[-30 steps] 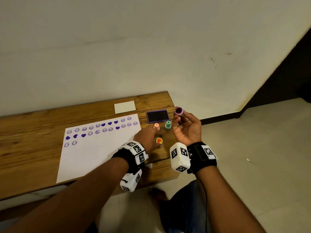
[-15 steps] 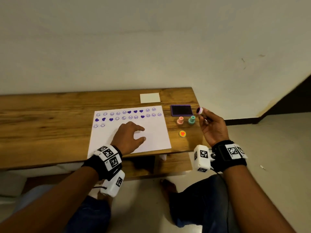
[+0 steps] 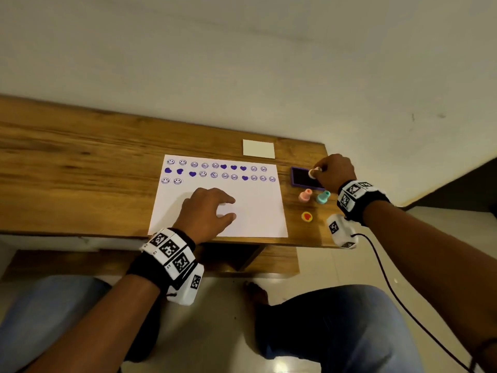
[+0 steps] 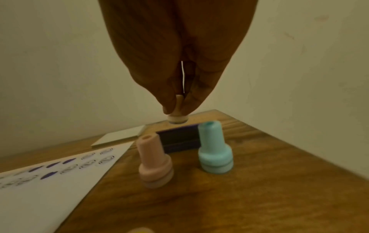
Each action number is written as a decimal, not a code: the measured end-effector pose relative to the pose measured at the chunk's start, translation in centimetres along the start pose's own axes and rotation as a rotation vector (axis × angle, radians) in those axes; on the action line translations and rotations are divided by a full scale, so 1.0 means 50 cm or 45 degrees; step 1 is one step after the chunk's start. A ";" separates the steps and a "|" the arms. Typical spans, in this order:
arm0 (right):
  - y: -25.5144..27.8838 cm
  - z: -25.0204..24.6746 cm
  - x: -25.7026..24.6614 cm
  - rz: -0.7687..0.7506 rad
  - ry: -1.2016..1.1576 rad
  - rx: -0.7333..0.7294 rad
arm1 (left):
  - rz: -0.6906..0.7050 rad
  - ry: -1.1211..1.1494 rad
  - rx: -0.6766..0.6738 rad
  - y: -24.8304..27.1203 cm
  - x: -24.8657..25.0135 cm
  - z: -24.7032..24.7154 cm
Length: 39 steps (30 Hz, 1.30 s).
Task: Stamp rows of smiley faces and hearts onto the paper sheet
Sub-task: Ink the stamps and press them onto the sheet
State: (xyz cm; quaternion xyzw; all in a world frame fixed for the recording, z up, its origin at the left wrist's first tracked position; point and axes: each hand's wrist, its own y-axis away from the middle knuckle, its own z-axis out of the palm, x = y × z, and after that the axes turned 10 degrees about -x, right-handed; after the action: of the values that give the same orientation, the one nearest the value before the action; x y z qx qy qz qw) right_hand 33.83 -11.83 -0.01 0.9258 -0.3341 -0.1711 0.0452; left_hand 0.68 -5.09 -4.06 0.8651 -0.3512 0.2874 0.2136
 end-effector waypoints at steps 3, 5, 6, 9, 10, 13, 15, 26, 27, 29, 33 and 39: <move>-0.015 0.028 -0.009 0.060 0.050 -0.012 | 0.007 -0.055 -0.032 -0.004 -0.011 0.004; -0.020 0.039 -0.012 0.065 0.142 -0.026 | 0.011 -0.021 -0.021 -0.009 -0.016 0.003; -0.023 0.038 -0.013 0.060 0.156 -0.029 | 0.009 0.004 -0.017 -0.011 -0.017 0.000; -0.033 0.021 -0.022 0.044 0.163 -0.055 | 0.016 0.030 -0.007 -0.021 -0.016 -0.013; -0.034 0.017 -0.024 0.045 0.186 -0.062 | 0.018 0.029 -0.003 -0.023 -0.015 -0.017; -0.029 0.013 -0.032 0.047 0.259 -0.101 | 0.026 0.014 -0.012 -0.022 -0.008 -0.018; -0.026 0.013 -0.038 0.046 0.276 -0.104 | 0.010 0.003 -0.038 -0.014 -0.010 -0.025; 0.020 0.001 -0.093 0.016 -0.040 0.284 | -0.282 -0.008 0.037 0.041 -0.150 -0.164; 0.040 0.003 -0.113 -0.035 -0.115 0.379 | -0.311 -0.004 0.031 0.043 -0.162 -0.172; 0.090 0.015 -0.162 -0.156 -0.267 0.438 | -0.344 -0.010 0.034 0.044 -0.175 -0.181; 0.171 0.077 -0.259 -0.357 -0.509 0.252 | -0.378 -0.263 -0.078 0.041 -0.169 -0.171; 0.222 0.165 -0.359 -0.448 -0.634 0.136 | -0.422 -0.484 -0.138 0.072 -0.132 -0.146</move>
State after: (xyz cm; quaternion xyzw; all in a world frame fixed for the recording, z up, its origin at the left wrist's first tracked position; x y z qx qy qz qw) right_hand 11.38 -8.80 -0.41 0.9001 -0.1780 -0.3801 -0.1171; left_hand -8.37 -0.09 -2.29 0.9366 -0.2534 0.0616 0.2339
